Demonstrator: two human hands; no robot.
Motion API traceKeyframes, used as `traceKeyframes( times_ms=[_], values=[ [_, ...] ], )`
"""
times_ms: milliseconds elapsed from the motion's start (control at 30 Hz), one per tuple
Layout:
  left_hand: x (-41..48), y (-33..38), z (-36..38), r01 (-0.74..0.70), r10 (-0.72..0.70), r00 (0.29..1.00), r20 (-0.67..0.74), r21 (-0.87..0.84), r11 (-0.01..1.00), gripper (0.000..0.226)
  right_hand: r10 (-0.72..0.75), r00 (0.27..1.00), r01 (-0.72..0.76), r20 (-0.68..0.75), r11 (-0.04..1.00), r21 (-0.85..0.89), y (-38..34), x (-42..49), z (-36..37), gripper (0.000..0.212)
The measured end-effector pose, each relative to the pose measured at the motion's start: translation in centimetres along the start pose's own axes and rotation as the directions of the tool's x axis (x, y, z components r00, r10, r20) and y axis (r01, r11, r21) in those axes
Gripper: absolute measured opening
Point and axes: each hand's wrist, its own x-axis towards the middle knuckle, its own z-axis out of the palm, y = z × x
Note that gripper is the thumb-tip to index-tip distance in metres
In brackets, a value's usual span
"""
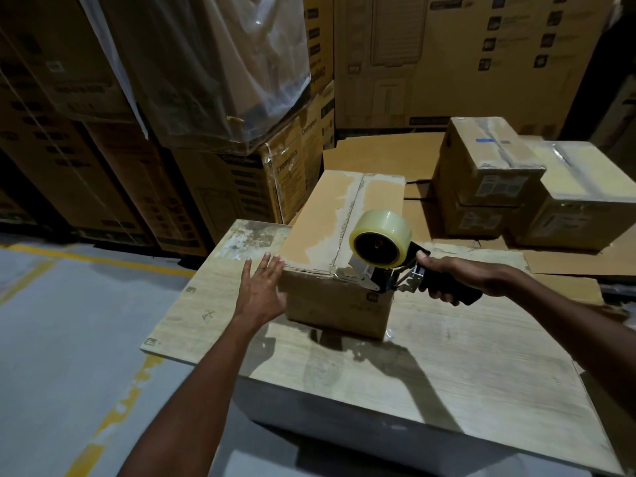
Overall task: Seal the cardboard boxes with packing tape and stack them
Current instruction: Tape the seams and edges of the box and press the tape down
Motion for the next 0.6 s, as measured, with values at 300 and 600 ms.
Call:
traceKeyframes(
  times_ms=[300, 600],
  values=[
    [1.5, 9.1, -2.8, -0.094, 0.105, 0.994, 0.021, -0.301, 0.949, 0.073, -0.032, 0.998, 0.031, 0.049, 0.999, 0.030, -0.5, -0.6, 0.2, 0.083],
    [3.5, 11.0, -4.0, 0.178, -0.120, 0.978, 0.173, -0.371, 0.911, 0.067, -0.079, 0.996, 0.076, 0.036, 0.994, 0.076, -0.1, -0.8, 0.8, 0.083]
  ],
)
